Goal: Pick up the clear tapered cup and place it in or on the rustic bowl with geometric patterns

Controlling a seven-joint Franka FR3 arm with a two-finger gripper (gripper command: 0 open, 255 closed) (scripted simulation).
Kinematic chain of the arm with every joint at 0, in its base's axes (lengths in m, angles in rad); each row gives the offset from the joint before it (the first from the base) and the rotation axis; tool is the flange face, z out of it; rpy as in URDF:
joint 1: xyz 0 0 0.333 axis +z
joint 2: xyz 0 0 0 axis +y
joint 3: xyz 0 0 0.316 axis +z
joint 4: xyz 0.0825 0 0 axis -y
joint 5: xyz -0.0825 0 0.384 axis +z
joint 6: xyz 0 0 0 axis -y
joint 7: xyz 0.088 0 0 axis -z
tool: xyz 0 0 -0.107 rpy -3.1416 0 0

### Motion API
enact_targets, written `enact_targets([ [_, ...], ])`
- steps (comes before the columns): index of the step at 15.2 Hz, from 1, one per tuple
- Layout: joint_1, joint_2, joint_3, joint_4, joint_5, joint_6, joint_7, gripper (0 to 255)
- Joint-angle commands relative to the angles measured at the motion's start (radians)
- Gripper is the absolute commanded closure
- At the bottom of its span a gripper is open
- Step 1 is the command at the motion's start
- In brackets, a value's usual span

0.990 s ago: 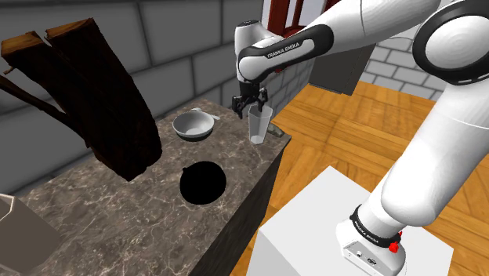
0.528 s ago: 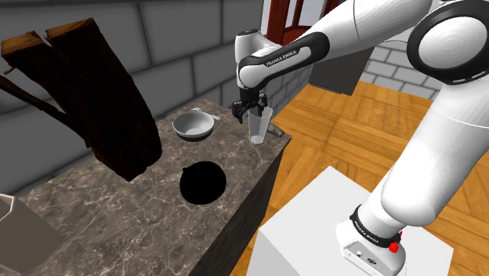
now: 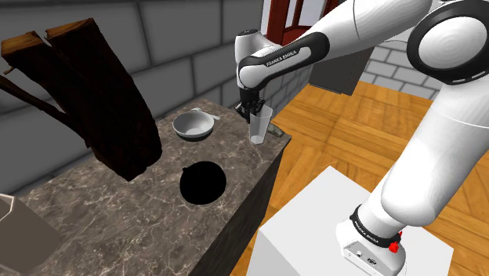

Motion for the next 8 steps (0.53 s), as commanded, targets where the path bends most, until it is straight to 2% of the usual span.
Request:
enact_targets([
  [1, 0.0, 0.0, 0.0, 0.0, 0.0, 0.0, 0.0, 255],
  [8, 0.0, -0.012, 0.0, 0.013, 0.003, -0.024, -0.004, 255],
])
